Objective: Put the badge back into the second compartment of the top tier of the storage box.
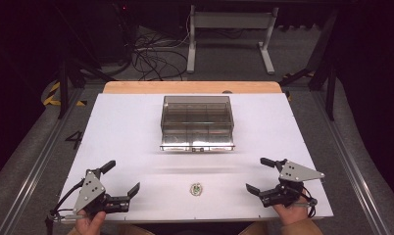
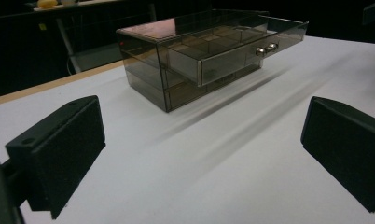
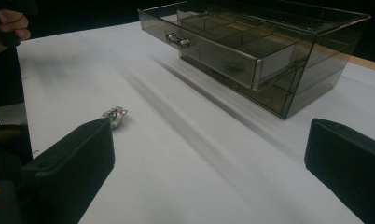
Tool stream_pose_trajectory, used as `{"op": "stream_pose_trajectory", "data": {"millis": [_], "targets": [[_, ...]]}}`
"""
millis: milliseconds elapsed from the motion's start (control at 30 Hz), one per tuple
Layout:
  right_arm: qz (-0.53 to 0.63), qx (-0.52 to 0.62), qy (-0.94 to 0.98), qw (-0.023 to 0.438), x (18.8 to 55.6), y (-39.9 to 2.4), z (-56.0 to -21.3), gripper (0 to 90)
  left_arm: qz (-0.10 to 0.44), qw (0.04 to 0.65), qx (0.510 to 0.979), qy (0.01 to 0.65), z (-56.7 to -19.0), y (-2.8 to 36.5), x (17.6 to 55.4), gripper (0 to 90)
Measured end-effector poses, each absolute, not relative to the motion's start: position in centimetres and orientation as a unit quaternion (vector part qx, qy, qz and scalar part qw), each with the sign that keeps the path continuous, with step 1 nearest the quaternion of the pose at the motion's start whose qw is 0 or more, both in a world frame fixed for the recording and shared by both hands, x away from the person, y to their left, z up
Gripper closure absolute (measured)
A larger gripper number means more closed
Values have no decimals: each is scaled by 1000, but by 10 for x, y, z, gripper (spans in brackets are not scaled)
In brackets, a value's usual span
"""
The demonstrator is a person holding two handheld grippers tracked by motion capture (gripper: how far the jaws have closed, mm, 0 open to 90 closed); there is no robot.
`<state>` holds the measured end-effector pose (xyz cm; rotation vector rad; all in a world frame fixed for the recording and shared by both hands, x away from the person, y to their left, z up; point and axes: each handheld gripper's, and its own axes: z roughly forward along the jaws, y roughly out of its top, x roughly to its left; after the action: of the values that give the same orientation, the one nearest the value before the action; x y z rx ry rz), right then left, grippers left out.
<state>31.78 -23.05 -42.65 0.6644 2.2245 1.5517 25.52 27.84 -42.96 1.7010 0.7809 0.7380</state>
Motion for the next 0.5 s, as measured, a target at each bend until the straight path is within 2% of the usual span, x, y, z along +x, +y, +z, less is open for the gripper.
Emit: {"op": "stream_pose_trajectory", "data": {"millis": [500], "targets": [[541,219,797,153,327,-211,-415,42,311,533,716,327,-430,279,255,5]]}}
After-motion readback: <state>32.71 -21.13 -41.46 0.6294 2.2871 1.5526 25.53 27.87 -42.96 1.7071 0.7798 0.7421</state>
